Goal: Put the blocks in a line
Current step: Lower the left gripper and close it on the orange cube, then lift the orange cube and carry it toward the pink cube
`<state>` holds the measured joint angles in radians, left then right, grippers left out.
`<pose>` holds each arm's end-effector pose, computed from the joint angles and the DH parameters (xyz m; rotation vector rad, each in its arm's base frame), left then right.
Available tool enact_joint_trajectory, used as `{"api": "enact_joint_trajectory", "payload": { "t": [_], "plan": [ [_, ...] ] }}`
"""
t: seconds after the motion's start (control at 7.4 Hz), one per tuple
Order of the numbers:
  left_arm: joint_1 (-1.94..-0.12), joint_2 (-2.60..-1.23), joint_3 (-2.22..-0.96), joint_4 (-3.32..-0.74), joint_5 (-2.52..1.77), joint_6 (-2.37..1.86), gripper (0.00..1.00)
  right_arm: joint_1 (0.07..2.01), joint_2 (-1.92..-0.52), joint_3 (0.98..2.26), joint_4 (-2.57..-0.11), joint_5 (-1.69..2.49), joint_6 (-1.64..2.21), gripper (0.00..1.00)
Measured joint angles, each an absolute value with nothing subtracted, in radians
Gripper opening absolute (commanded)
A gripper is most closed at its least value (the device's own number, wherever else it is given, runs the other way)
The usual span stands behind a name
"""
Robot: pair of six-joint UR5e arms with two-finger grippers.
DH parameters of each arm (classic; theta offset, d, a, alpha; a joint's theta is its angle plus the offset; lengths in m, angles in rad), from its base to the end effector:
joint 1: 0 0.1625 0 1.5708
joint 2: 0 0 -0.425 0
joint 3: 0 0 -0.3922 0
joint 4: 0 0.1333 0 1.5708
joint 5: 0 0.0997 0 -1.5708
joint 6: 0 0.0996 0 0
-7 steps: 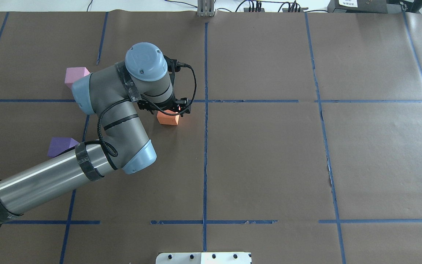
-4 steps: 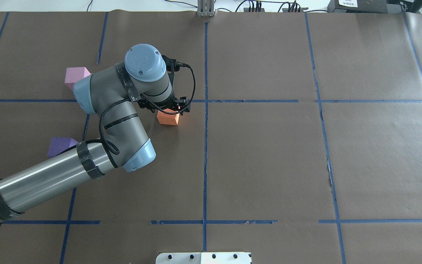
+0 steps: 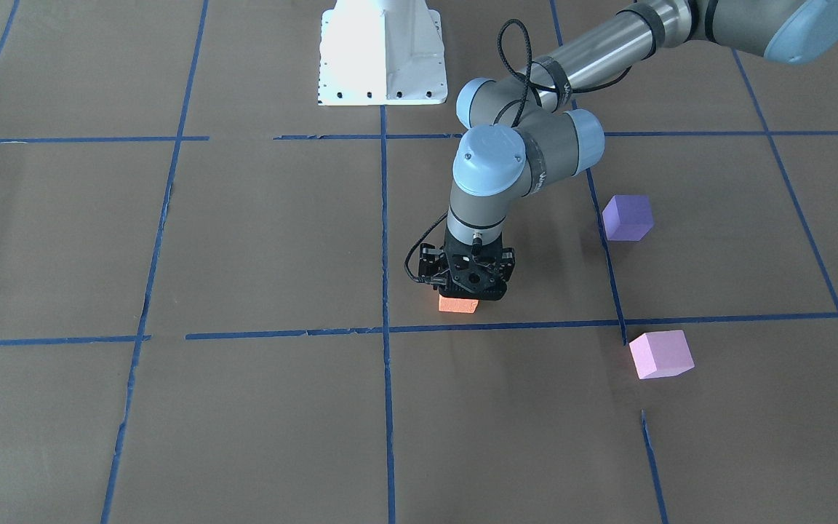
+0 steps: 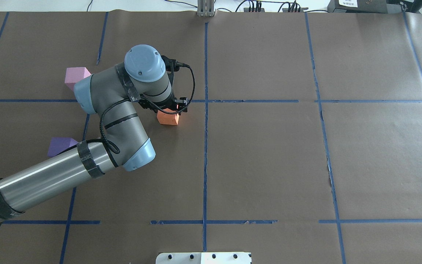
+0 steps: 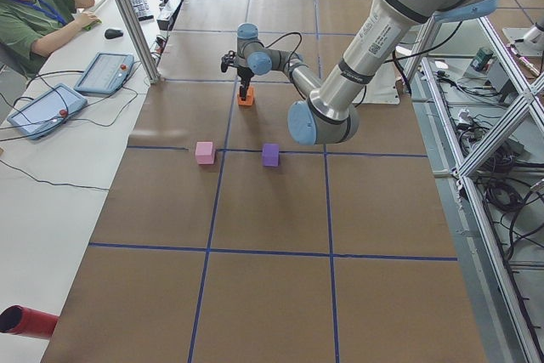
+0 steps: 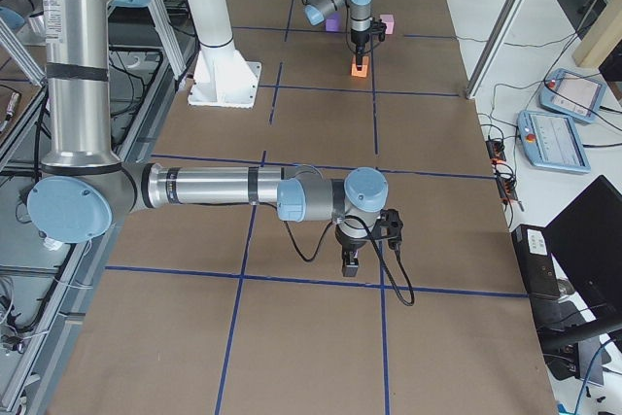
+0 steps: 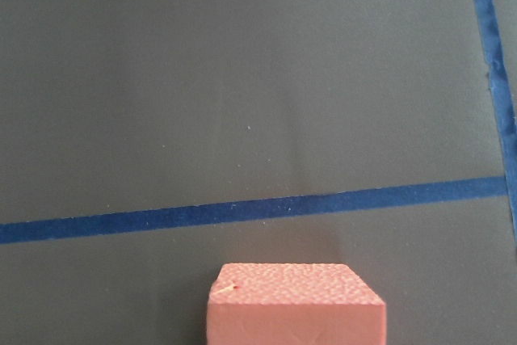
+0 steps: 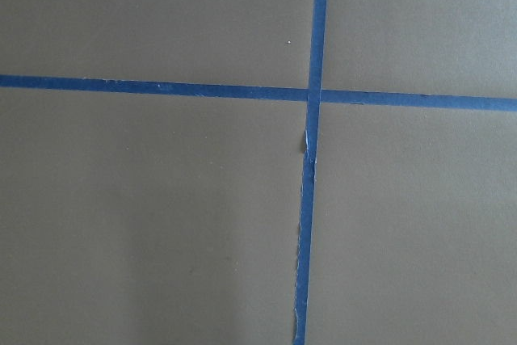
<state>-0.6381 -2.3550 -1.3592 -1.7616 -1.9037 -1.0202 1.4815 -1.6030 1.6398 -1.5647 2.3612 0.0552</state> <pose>0.5560 -0.5378 0.2500 0.1611 0.8033 0.0445 0.0194 -0.4845 0.6386 -0.0165 -0.7912 -0.0493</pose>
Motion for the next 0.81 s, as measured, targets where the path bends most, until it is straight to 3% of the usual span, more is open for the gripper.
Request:
{"api": "enact_joint_trajectory", "payload": {
  "t": [0.27, 0.41, 0.81],
  "plan": [
    [-0.641, -2.355, -1.355, -1.764, -1.904, -1.019, 0.08, 1.481, -1.603, 1.64, -1.565, 2.361, 0.055, 1.0],
    [-0.655, -2.357, -1.361, -1.763, -1.908, -1.012, 0.03, 1.481, -1.603, 1.64, -1.565, 2.361, 0.055, 1.0],
    [-0.736, -2.309, -1.482, -1.687, -1.991, -0.973, 0.02, 1.482, -1.602, 1.64, -1.565, 2.362, 0.055, 1.0]
  ]
}}
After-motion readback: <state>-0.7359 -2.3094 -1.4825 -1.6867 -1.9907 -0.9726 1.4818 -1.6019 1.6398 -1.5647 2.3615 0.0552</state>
